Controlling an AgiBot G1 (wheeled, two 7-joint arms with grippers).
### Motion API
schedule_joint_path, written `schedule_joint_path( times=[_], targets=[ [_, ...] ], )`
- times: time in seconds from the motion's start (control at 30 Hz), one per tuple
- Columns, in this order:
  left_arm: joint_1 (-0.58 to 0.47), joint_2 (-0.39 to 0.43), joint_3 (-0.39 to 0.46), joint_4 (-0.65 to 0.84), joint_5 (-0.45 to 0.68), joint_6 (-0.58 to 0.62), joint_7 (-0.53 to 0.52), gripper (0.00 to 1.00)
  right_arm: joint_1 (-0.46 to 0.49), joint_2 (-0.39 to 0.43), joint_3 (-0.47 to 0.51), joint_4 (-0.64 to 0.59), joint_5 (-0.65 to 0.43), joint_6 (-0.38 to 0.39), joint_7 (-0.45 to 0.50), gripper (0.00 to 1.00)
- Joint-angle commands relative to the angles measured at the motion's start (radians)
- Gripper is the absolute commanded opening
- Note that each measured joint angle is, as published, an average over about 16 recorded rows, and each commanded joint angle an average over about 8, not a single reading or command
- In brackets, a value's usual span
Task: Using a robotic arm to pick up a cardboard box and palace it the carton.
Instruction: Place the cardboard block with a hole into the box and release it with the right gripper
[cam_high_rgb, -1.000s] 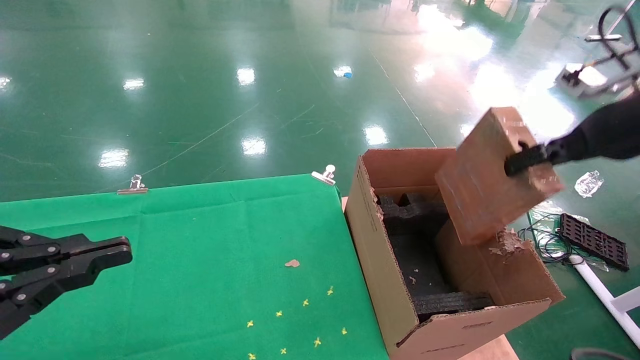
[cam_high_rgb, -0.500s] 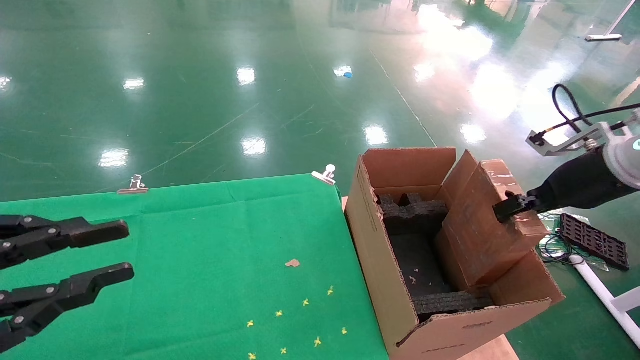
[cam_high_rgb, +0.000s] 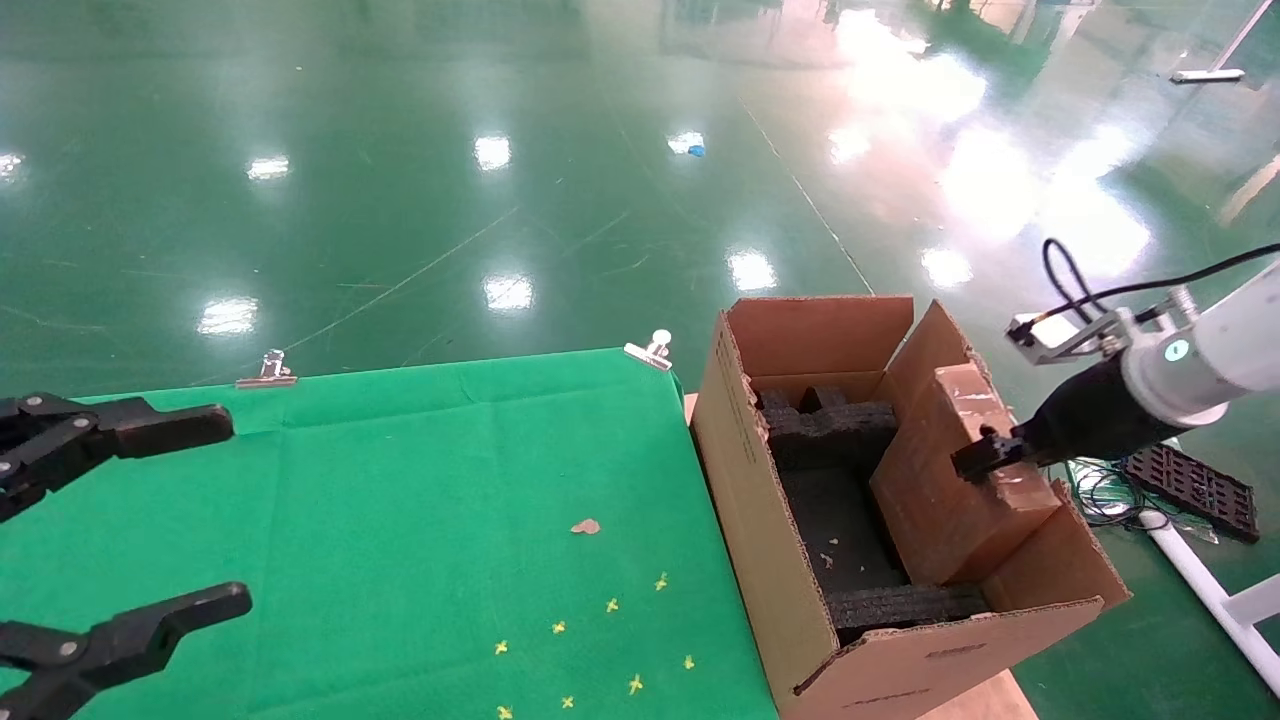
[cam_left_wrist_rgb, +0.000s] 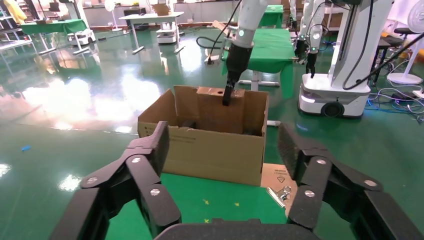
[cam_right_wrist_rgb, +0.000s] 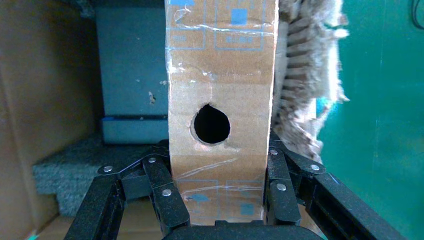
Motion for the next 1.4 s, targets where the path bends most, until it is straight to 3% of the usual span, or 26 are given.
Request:
schedule_joint_path(
  times=[0.03,0.3,0.33,0.57,0.6,1.4],
  targets=[
    [0.0,0.0,0.0,0.0,0.0,0.0,0.0,1.0,-0.029,-0.012,0.002,-0.015,0.008,0.018,-0.004,0.0],
    [0.0,0.0,0.001,0.0,0.0,0.0,0.0,1.0,-0.12,-0.046,0.023,-0.074,0.047,0.089,-0.039,0.0],
    [0.0,0.0,0.001,0.0,0.0,0.0,0.0,1.0,-0.126,-0.049,0.025,-0.081,0.052,0.091,-0.044,0.04],
    [0.0,0.0,0.001,0.0,-0.001,0.0,0.001,1.0,-0.138,-0.065,0.038,-0.128,0.073,0.08,-0.075,0.91],
    [0.0,0.0,0.001,0.0,-0.001,0.0,0.001,1.0,-0.137,-0.068,0.038,-0.135,0.073,0.078,-0.079,1.0],
    [-0.001,-0.001,0.002,0.0,-0.002,-0.001,0.001,1.0,-0.109,-0.111,0.037,-0.235,0.069,0.046,-0.125,1.0]
  ],
)
